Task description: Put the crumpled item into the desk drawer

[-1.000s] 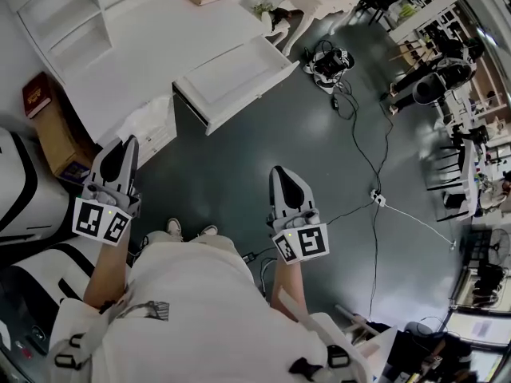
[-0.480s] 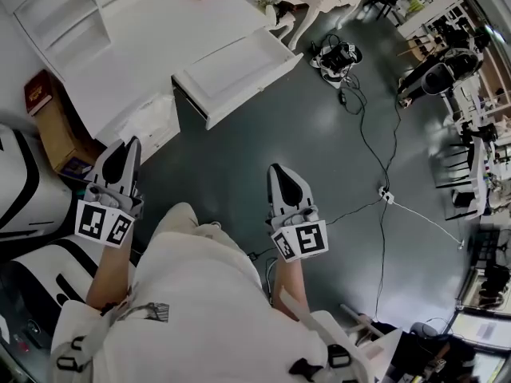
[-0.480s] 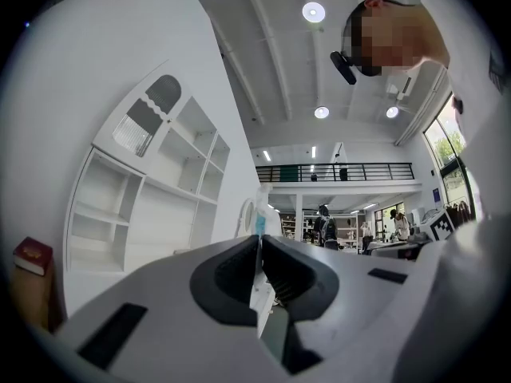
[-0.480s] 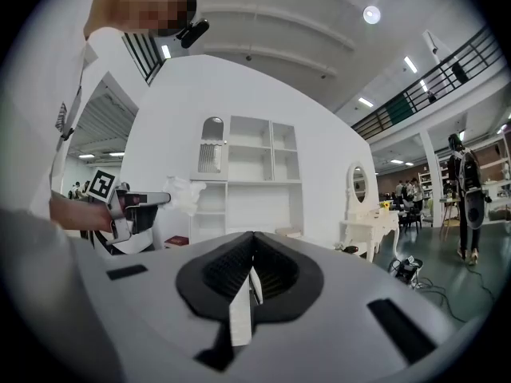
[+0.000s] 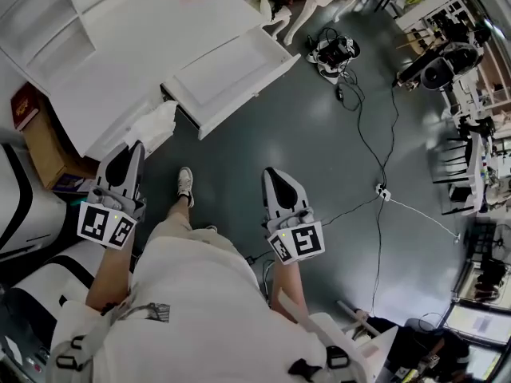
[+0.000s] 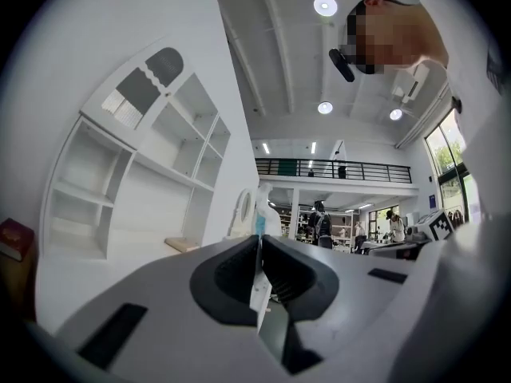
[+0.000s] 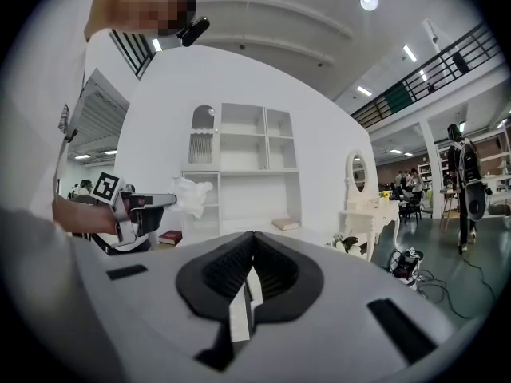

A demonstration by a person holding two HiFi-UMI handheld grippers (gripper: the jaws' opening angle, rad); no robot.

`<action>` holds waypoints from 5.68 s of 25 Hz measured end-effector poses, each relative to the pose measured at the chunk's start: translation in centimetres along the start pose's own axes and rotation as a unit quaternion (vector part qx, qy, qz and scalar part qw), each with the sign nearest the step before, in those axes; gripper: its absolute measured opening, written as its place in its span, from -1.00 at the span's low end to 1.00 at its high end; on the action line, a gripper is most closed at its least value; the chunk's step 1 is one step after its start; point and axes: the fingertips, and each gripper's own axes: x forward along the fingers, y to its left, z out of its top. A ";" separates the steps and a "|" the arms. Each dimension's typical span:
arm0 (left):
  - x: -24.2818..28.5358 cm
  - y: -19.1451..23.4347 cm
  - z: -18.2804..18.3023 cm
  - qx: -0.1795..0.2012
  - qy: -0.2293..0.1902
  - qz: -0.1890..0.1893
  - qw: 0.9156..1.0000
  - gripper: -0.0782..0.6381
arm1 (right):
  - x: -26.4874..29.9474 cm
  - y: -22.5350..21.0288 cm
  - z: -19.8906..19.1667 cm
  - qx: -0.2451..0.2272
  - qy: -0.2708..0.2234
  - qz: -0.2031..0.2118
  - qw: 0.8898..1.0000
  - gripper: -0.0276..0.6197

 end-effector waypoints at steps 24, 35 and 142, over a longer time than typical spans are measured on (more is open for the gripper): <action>25.1 13.4 -1.8 -0.057 0.021 -0.074 0.995 -0.71 | 23.4 -10.4 5.9 -0.024 0.045 -0.019 0.999 -0.89; 31.0 11.3 -4.8 -0.041 0.050 -0.048 0.997 -0.71 | 25.5 -17.6 4.0 0.001 0.036 0.016 0.999 -0.89; 41.4 16.3 -43.9 -0.100 0.466 0.051 0.878 0.04 | 24.5 -23.4 -1.7 0.051 0.130 -0.057 0.989 -0.89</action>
